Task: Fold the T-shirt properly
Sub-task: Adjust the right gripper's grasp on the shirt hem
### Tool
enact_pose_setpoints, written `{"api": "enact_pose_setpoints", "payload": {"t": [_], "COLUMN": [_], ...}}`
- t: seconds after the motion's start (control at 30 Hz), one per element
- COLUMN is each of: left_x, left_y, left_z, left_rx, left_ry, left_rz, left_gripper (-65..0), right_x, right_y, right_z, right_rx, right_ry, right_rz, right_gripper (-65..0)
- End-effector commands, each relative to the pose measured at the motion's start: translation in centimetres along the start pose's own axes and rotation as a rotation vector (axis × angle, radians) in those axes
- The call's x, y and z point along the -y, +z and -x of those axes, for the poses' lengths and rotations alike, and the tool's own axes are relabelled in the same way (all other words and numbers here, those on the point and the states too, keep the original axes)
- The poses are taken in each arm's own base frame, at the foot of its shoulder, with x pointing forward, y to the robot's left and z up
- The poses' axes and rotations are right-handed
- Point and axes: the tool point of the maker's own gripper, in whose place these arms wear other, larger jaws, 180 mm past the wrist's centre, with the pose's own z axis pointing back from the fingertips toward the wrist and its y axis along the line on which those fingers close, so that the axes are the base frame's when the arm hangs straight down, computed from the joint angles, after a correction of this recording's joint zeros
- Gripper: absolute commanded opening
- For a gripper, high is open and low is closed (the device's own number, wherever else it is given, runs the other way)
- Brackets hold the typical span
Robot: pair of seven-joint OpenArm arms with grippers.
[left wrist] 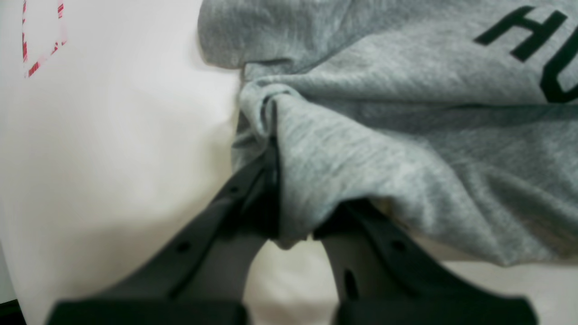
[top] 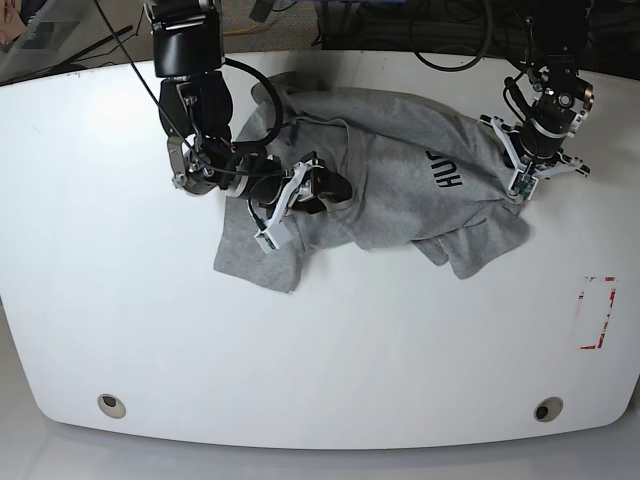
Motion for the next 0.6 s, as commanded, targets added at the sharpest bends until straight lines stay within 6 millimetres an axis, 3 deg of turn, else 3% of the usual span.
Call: {"api": "enact_pose_setpoints", "payload": {"t": [0.0,0.2,0.57], "left_x": [-0.8,-0.8,-0.8], "left_y": [0.2,0.2,0.2], "left_z": [-1.0,-1.0,-1.0], "left_rx": [0.036,0.036,0.035], "left_ry": [-0.005,-0.005,-0.004], "left_rz": [-0.020,-0.020,-0.019], "left_gripper": [-64.9,-64.9,-64.9], "right_x": [-1.3,-2.4,-1.9], "right_y": [-0.5,-1.4,-1.7], "right_z": [-1.2,-0.6,-1.2], "right_rx": [0.022,0.002,0.054], "right_ry": [0.035,0.039,0.021], "right_rz": [-0.039,-0.067,-0.054], "right_gripper": [-31.5,-31.5,-31.5]}}
